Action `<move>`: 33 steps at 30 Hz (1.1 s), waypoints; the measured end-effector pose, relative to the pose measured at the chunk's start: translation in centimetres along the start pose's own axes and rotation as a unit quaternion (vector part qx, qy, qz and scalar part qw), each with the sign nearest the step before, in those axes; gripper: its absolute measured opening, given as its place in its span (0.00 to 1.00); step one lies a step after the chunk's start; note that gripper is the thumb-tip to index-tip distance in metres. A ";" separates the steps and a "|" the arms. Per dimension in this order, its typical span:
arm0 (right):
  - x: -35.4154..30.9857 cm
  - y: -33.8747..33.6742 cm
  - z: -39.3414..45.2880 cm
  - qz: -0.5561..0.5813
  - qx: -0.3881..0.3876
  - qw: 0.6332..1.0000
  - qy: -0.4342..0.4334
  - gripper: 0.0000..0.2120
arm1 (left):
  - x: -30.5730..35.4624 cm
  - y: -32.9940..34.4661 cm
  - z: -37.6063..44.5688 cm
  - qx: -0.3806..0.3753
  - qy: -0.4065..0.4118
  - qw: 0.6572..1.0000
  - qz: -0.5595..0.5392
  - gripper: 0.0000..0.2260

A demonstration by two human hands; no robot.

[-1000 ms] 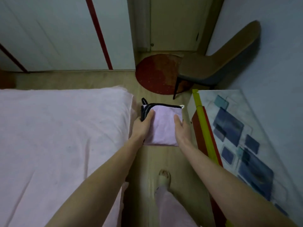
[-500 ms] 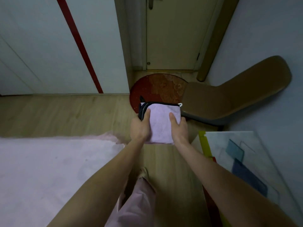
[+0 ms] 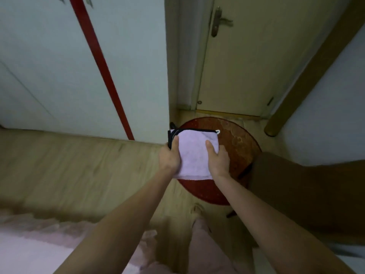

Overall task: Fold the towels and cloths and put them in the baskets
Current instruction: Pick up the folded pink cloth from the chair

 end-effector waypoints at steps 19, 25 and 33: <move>-39.7 52.1 7.3 -0.125 -0.410 0.850 -0.305 0.21 | 4.0 -40.3 30.0 0.426 -0.093 0.874 -0.213 0.26; -51.5 66.9 0.3 -0.134 -0.465 0.798 -0.360 0.22 | 6.2 -56.3 34.1 0.460 -0.133 0.841 -0.254 0.26; -63.1 87.0 -7.9 -0.153 -0.544 0.734 -0.377 0.23 | 7.0 -76.6 41.6 0.517 -0.145 0.797 -0.278 0.27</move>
Point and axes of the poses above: each hand's wrist, its own z-axis towards the middle knuckle, its own y-axis out of the palm, x = y × z, the point moved 8 cm from there along z, towards the middle knuckle, and after that the axes turned 9 degrees about -z, right-handed, at the moved point
